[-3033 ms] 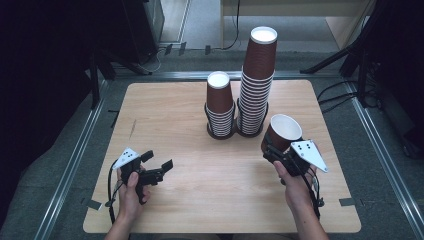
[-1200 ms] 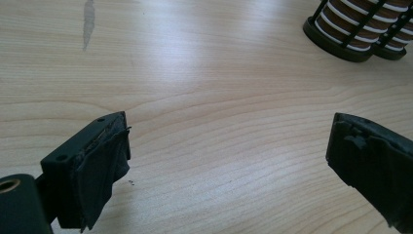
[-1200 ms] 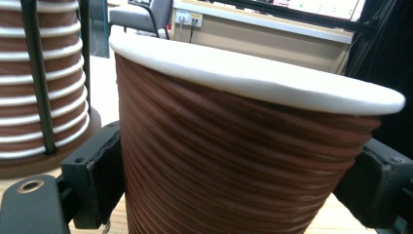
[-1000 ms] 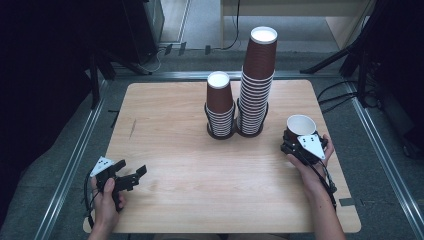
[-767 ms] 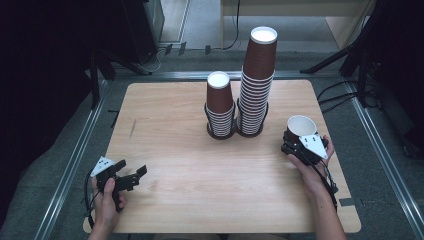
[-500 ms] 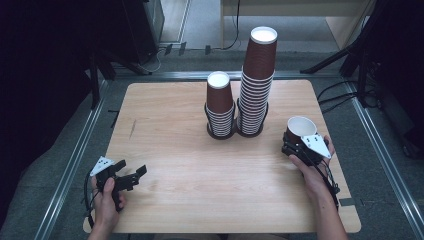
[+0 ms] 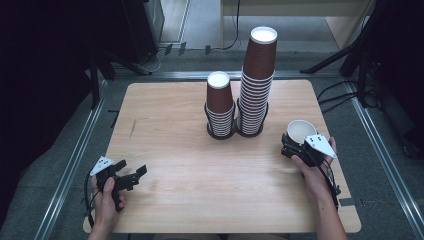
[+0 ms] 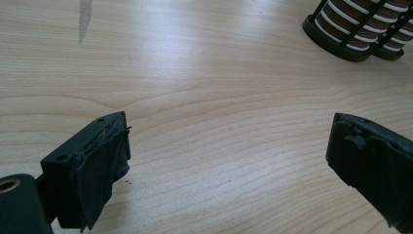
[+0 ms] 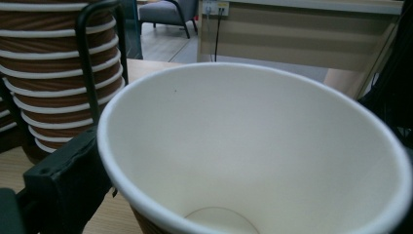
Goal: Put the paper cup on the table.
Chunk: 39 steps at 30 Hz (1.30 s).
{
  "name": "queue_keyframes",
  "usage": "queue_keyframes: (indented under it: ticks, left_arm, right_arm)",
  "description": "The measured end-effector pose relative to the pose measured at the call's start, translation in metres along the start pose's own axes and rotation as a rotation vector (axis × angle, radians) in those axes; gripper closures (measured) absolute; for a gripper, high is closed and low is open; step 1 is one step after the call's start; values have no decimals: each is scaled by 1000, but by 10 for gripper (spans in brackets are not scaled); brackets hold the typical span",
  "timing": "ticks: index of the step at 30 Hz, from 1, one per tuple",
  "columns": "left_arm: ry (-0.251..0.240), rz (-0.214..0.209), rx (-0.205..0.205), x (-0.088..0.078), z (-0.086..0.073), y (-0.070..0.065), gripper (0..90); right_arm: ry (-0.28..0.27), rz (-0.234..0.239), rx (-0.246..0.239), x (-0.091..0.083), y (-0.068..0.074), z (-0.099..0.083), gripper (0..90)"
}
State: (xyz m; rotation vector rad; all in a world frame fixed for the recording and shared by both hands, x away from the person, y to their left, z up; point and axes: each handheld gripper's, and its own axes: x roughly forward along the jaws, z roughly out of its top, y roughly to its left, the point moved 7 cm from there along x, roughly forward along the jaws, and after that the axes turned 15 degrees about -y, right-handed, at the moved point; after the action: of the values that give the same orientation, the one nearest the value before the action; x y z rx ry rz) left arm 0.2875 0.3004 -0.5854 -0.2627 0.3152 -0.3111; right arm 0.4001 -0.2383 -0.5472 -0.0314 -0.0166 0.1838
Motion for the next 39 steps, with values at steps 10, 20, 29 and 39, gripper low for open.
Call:
queue_keyframes:
  ticks: [10, 20, 29, 39]
  left_arm:
    - [5, 0, -1, 0, 0, 0, 23]
    - [3, 6, 0, 1, 0, 0, 23]
    - [5, 7, 1, 1, 0, 0, 23]
    - [6, 7, 5, 1, 0, 0, 23]
  right_arm:
    - [27, 10, 22, -8, 0, 4, 0]
    - [73, 11, 78, -28, 1, 9, 0]
    - [71, 34, 31, -47, 4, 11, 0]
    - [72, 22, 53, -67, -8, 9, 0]
